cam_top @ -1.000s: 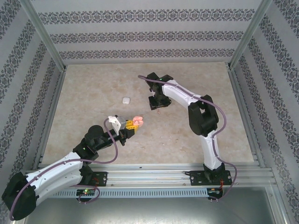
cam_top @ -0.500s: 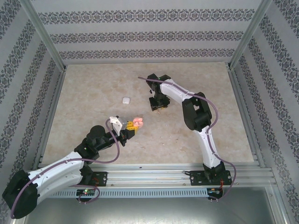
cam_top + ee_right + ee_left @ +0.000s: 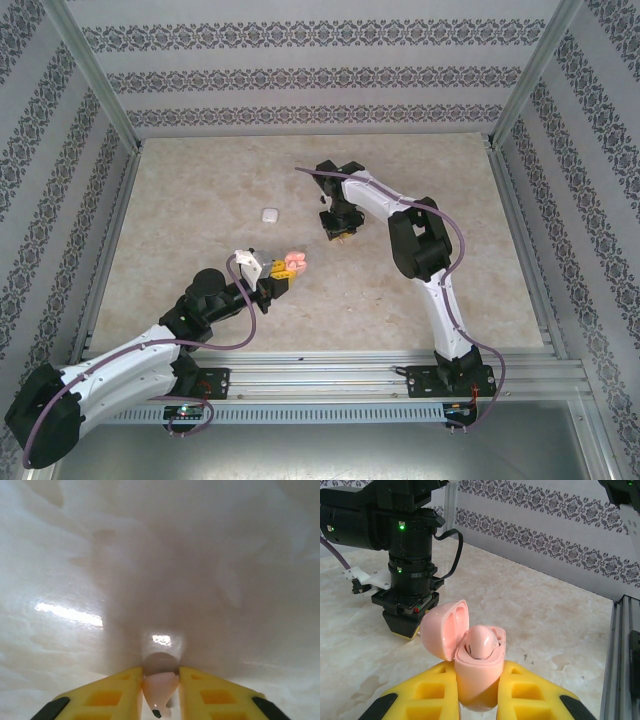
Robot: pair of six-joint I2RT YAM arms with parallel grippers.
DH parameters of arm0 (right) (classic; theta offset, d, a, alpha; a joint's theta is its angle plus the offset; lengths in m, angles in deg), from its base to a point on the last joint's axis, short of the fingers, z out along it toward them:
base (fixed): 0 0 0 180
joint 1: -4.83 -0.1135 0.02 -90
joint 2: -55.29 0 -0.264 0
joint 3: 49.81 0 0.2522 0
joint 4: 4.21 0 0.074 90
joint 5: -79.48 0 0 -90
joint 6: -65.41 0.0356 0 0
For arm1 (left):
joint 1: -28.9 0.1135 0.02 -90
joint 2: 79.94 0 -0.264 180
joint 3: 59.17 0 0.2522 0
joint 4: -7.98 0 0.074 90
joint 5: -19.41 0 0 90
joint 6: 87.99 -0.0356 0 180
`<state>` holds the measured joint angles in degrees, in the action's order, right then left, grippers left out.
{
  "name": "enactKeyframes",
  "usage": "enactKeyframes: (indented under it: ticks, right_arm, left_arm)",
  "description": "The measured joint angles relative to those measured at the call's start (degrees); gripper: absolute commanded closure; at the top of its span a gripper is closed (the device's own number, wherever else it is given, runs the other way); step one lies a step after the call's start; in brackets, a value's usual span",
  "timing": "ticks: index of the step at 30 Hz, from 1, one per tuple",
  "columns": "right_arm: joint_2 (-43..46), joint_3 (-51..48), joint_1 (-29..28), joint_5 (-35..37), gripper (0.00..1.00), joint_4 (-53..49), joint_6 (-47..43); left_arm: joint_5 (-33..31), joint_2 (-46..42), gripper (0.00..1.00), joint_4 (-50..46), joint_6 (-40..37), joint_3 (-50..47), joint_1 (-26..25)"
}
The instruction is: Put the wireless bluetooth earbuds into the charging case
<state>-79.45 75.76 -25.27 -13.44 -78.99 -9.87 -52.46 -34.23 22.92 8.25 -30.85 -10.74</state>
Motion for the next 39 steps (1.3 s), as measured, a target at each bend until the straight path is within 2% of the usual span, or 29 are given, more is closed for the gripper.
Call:
enactKeyframes:
  ticks: [9,12,17,23,29,34,39]
  right_arm:
    - [3.58,-4.55,-0.04,-0.24,0.86,1.73,0.68]
    - [8.44,-8.81,-0.04,-0.57,0.87,2.82,2.05]
    - [23.02,-14.99,-1.42,0.07,0.90,6.03,5.33]
    - [43.41,-20.39,-9.49,5.11,0.90,11.58,9.84]
    - [57.99,-27.34,-18.64,12.24,0.93,17.55,15.34]
    - [64.39,-33.14,-24.35,16.50,0.94,22.99,19.23]
    - [64.92,-34.51,-28.81,17.97,0.94,27.41,20.57]
  left_arm:
    - [0.00,-0.39,1.00,-0.02,0.00,0.00,0.00]
    - [0.04,-1.07,1.00,0.00,0.00,0.00,0.00]
    - [0.90,-1.29,1.00,1.20,-0.04,0.00,0.00]
    - [2.34,0.85,1.00,3.74,-1.84,1.46,0.00]
    - [2.82,5.29,1.00,8.20,-3.98,4.76,0.00]
    - [3.10,8.41,1.00,12.81,-4.66,6.19,0.00]
    - [3.52,9.94,1.00,16.20,-4.76,6.58,0.00]
